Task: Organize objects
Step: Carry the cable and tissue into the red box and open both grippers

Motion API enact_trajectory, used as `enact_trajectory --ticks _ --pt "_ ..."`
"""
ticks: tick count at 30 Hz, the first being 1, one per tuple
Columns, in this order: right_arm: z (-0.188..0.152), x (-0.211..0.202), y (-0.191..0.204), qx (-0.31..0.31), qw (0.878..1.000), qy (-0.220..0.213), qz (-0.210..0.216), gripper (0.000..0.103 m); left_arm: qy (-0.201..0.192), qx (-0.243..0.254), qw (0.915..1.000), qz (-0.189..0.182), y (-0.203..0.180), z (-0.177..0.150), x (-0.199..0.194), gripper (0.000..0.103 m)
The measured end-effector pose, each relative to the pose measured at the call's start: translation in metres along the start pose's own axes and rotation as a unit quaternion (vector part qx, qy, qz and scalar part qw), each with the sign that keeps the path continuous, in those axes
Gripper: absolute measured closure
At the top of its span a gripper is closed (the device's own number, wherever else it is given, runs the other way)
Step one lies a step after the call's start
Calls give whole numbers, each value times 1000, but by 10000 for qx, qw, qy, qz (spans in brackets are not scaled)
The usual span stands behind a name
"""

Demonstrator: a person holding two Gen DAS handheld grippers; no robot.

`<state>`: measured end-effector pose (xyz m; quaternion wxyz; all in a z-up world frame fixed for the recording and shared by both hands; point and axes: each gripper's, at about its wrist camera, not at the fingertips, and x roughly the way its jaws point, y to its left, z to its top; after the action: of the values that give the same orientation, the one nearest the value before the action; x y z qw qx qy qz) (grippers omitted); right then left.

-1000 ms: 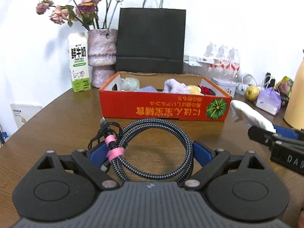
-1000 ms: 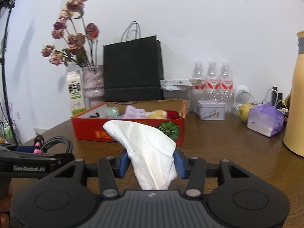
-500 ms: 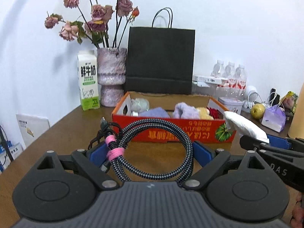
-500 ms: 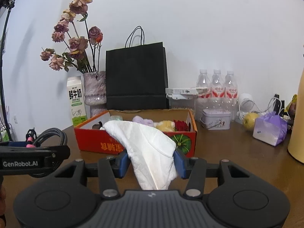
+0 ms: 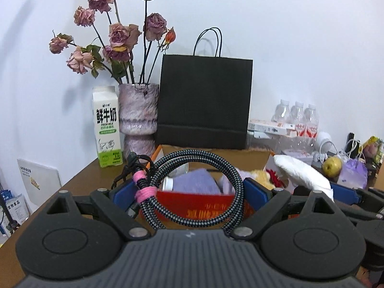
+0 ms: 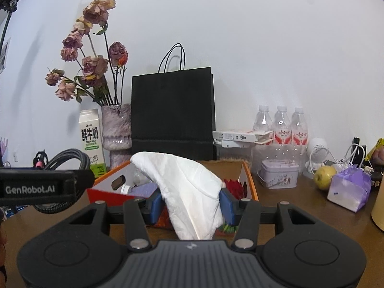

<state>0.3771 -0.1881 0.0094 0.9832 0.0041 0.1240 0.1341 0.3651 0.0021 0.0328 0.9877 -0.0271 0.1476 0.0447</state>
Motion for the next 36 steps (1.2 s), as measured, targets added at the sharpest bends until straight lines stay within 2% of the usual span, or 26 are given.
enact_trajectory --ticks 16,36 --pt "23 80 -7 -195 9998 -87 -59 54 -59 -138 9999 -16 -5 25 76 9" --pt "35 166 -22 -419 9990 172 -13 53 156 -26 9999 10 -7 36 169 8"
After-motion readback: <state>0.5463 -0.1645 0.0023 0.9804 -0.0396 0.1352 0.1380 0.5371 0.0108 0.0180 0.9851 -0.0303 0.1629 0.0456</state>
